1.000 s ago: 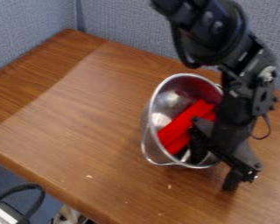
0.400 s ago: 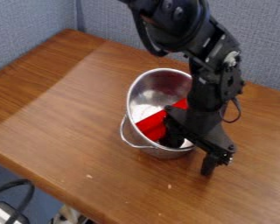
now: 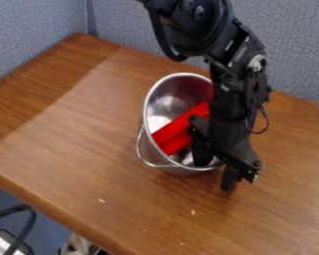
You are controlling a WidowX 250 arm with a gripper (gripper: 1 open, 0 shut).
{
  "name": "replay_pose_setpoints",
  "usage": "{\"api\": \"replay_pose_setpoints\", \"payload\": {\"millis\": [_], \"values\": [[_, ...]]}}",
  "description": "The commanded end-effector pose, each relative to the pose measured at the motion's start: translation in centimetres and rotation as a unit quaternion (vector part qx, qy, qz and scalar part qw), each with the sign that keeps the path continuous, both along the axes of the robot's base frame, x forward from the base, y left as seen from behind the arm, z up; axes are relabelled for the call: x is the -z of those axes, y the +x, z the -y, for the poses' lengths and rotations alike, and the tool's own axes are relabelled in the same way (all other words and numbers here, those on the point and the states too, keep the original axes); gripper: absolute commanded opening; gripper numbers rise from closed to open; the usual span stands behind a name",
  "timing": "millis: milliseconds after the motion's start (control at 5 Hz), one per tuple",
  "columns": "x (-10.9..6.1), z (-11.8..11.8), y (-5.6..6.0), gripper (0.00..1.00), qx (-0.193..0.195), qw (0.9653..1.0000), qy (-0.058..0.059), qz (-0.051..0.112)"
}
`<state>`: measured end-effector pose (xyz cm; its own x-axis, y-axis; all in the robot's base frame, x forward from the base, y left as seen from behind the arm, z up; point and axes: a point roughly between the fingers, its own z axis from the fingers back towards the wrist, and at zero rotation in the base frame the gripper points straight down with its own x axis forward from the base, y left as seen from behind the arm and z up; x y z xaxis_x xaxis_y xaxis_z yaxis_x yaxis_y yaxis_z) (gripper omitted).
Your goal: Move the red object from the metal pot to the table
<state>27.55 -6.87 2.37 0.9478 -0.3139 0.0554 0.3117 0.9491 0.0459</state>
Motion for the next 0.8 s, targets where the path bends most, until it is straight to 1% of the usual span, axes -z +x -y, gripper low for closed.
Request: {"api": "replay_pose_setpoints", "payload": {"millis": [0, 400, 600], "values": [[-0.6, -0.5, 0.2, 0.0, 0.0, 0.9999, -0.001, 0.012], [-1.3, -0.2, -0.5, 0.0, 0.008, 0.9998, -0.009, 0.016], [-1.1, 1.3, -0.1, 0.0, 0.027, 0.9994, -0.011, 0.018]]}}
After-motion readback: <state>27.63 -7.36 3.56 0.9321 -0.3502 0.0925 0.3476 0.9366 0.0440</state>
